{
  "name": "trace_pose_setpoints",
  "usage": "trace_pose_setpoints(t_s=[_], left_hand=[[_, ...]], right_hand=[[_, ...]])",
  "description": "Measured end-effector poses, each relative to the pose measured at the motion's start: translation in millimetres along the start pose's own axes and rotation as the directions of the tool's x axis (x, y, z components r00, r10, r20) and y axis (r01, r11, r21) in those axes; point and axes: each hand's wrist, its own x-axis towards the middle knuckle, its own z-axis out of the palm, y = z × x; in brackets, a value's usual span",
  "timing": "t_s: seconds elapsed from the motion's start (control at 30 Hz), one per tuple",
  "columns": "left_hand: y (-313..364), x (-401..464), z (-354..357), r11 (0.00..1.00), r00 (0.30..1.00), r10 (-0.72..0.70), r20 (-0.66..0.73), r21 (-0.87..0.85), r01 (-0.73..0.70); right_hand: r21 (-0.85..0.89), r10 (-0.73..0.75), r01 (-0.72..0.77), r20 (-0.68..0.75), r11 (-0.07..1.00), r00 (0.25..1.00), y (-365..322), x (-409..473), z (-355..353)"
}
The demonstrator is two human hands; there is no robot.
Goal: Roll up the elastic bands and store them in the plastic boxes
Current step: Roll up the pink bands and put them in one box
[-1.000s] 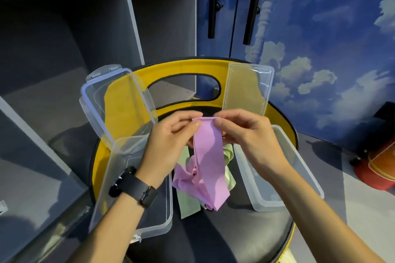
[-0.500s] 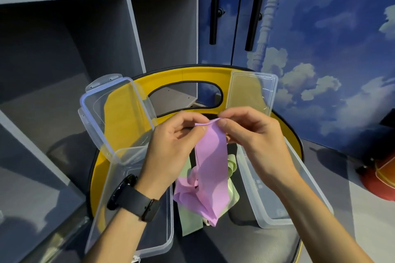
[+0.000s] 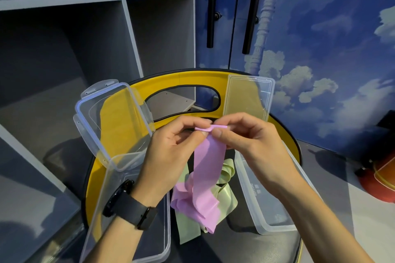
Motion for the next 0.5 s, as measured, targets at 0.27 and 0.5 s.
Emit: trace_pose_setpoints(t_s=[0.27, 0.5], left_hand=[[2.7, 2.2, -4.0, 0.993, 0.997, -0.072, 0.033, -0.094, 0.075], [-0.5, 2.3, -1.3, 1.000, 0.999, -0.021, -0.036, 0.008, 0.021]], right_hand=[[-0.009, -0.036, 0.036, -0.029, 0.999, 0.999, -2.0, 1.3, -0.2], [-0.028, -0.002, 0.003, 0.015, 1.000, 1.000, -1.2, 2.0, -1.2]])
